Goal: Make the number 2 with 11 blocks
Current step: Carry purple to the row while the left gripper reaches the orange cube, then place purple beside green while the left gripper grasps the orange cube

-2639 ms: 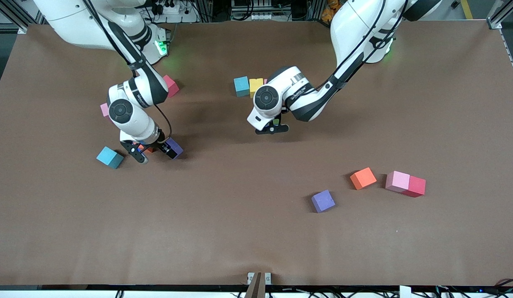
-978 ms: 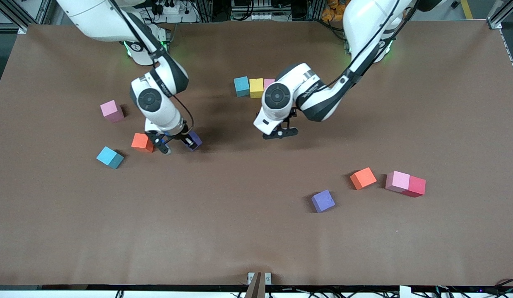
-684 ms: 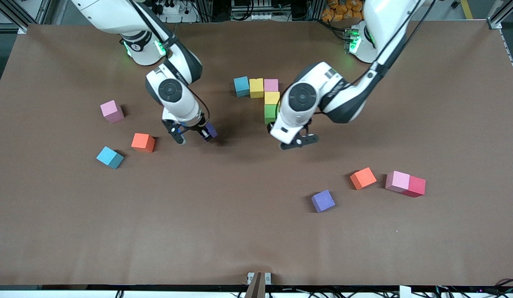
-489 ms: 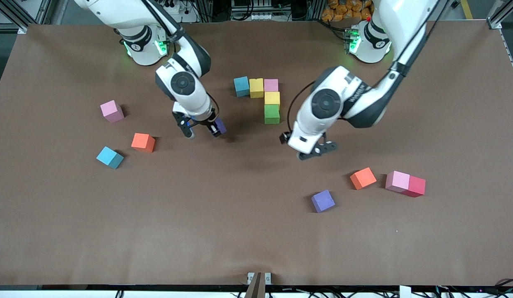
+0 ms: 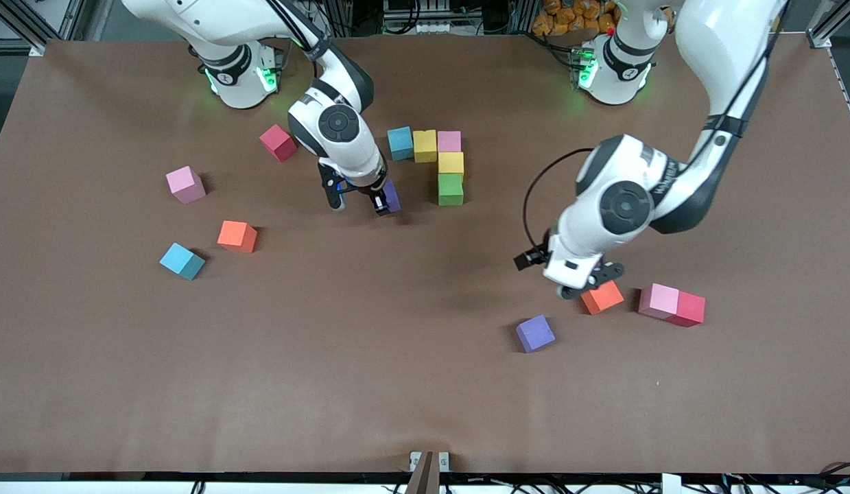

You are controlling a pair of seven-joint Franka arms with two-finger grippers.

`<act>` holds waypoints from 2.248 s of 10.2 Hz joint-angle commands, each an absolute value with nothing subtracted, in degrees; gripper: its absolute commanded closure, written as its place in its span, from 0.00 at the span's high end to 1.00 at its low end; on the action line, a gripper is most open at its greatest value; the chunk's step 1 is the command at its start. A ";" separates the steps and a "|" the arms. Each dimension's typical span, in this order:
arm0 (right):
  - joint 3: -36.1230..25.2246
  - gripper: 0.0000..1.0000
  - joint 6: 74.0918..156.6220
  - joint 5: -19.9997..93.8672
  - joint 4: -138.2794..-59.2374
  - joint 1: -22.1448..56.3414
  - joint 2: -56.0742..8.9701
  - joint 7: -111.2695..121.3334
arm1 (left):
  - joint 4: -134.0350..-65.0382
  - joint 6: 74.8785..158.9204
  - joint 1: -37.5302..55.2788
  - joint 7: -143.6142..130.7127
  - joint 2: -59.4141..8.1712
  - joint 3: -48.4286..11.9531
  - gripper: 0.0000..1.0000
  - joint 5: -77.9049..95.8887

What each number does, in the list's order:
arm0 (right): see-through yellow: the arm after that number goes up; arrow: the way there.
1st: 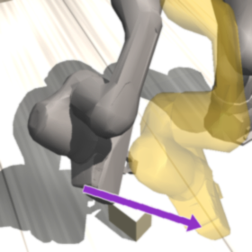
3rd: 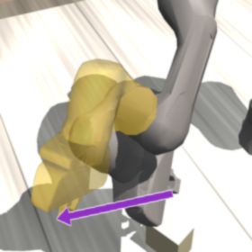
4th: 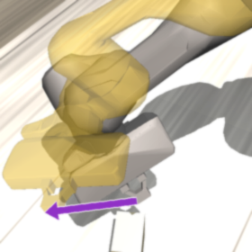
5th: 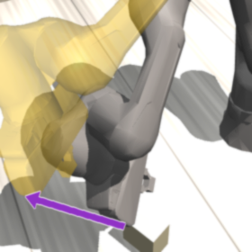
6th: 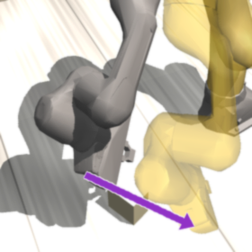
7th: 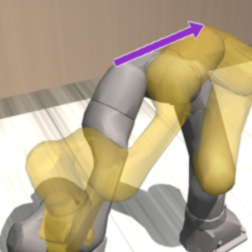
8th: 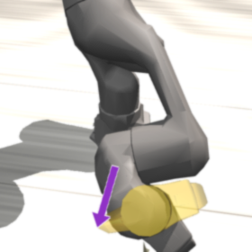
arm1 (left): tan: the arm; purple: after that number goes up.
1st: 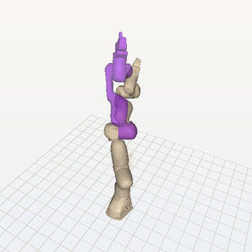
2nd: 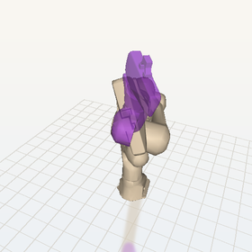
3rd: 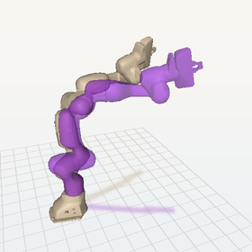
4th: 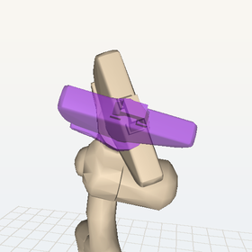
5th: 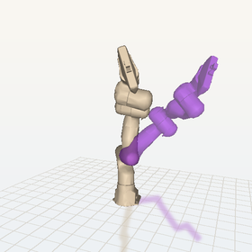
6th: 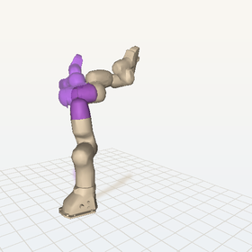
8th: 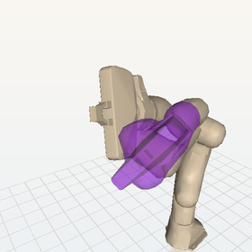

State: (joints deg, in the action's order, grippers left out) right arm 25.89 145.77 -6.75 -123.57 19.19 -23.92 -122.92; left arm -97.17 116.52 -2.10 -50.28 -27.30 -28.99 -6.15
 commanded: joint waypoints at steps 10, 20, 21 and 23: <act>24.87 0.00 145.55 -7.38 -114.26 27.25 -33.14 -141.94 | -96.50 119.25 -13.08 -34.69 -32.95 -27.77 1.00 -13.98; 24.87 0.00 144.67 -7.47 -113.03 27.33 -33.05 -142.12 | -96.42 124.45 -13.54 -36.39 -36.47 -26.89 1.00 -16.70; 24.87 0.00 144.75 -7.47 -113.03 27.33 -33.13 -142.12 | -96.42 124.63 -13.54 -36.56 -37.08 -26.89 1.00 -16.70; 24.79 0.00 144.76 -7.65 -113.03 27.77 -33.22 -142.03 | -96.50 124.63 -13.19 -37.26 -37.09 -26.89 1.00 -16.70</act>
State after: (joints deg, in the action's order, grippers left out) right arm 25.46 145.14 -6.84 -114.26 26.62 -32.43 -140.09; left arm -97.12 124.28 -13.88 -35.15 -36.73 -27.01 -14.94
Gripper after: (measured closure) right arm 0.441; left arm 0.000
